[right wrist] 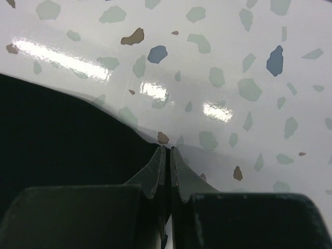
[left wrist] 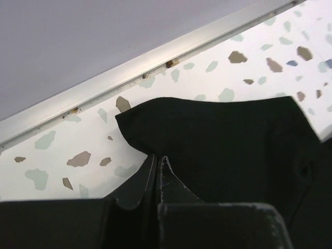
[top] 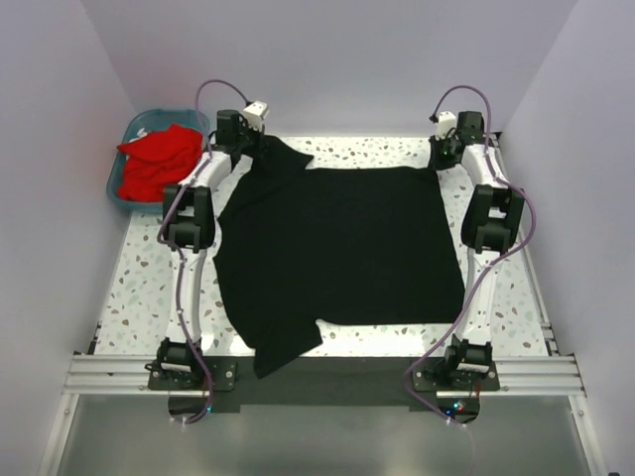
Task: Fold and stack the t-shirts
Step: Fold the tshirt
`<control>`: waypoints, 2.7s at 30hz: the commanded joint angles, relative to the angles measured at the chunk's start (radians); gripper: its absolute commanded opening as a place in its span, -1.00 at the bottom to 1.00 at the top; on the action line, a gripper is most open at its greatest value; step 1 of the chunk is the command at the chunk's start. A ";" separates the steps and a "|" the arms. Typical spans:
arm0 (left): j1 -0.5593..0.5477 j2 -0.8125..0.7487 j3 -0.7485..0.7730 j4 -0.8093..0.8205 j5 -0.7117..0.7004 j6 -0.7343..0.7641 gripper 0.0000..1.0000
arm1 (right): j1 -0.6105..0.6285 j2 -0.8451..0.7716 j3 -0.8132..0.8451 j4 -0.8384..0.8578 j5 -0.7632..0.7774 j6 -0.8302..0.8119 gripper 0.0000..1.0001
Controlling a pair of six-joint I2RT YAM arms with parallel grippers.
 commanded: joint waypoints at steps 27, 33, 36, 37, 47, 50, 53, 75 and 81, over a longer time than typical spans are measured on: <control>0.076 -0.673 -0.695 0.235 0.262 0.184 -1.00 | -0.053 -0.292 -0.173 -0.035 -0.134 -0.126 -1.00; 0.076 -0.782 -0.828 0.217 0.257 0.233 -1.00 | -0.056 -0.329 -0.232 -0.052 -0.159 -0.166 -1.00; 0.076 -0.838 -0.888 0.214 0.248 0.254 -1.00 | -0.056 -0.350 -0.278 -0.063 -0.173 -0.192 -1.00; 0.076 -0.851 -0.902 0.211 0.243 0.263 -1.00 | -0.056 -0.364 -0.289 -0.064 -0.176 -0.198 -1.00; 0.076 -1.052 -1.120 0.154 0.213 0.352 -1.00 | -0.076 -0.450 -0.401 -0.081 -0.199 -0.270 -1.00; 0.076 -1.095 -1.175 0.146 0.211 0.372 -1.00 | -0.083 -0.468 -0.435 -0.098 -0.205 -0.307 -1.00; 0.074 -1.129 -1.215 0.115 0.210 0.394 -1.00 | -0.089 -0.488 -0.476 -0.127 -0.204 -0.365 -1.00; -0.026 -1.189 -1.427 0.007 0.067 0.504 -1.00 | -0.089 -0.482 -0.621 -0.151 -0.164 -0.445 -1.00; -0.027 -1.244 -1.358 -0.099 0.154 0.547 -1.00 | -0.089 -0.471 -0.550 -0.182 -0.161 -0.439 -1.00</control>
